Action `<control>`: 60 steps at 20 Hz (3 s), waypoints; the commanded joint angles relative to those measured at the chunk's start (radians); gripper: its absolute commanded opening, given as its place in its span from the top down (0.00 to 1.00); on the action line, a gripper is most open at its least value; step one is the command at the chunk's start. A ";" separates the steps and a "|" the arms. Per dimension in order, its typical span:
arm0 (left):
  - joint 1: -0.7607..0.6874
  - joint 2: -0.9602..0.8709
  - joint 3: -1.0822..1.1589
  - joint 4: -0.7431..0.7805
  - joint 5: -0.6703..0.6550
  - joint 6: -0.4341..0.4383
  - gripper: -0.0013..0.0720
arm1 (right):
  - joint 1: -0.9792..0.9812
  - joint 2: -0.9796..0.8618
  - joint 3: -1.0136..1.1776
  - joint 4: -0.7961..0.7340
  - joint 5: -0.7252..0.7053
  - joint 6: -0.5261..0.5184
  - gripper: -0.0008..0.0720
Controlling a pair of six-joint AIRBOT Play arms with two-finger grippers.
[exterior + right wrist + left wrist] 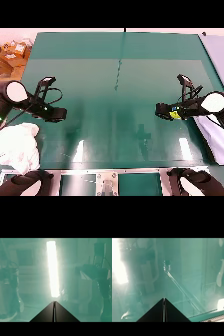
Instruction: Fold the shirts.
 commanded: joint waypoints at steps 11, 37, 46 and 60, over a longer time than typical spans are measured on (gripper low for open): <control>0.026 0.001 -0.111 0.640 -0.280 -0.299 0.00 | 0.001 0.000 0.000 0.000 0.000 0.000 0.97; -0.153 0.003 0.339 0.269 -0.033 -0.215 0.95 | 0.001 0.000 0.000 0.000 0.000 0.000 0.97; -0.563 -0.119 0.373 0.140 0.233 -0.314 0.31 | 0.001 0.000 0.000 0.000 0.000 0.000 0.97; -0.375 -0.164 -0.101 0.077 0.529 -0.388 0.31 | 0.003 -0.003 0.000 0.000 -0.022 0.000 0.97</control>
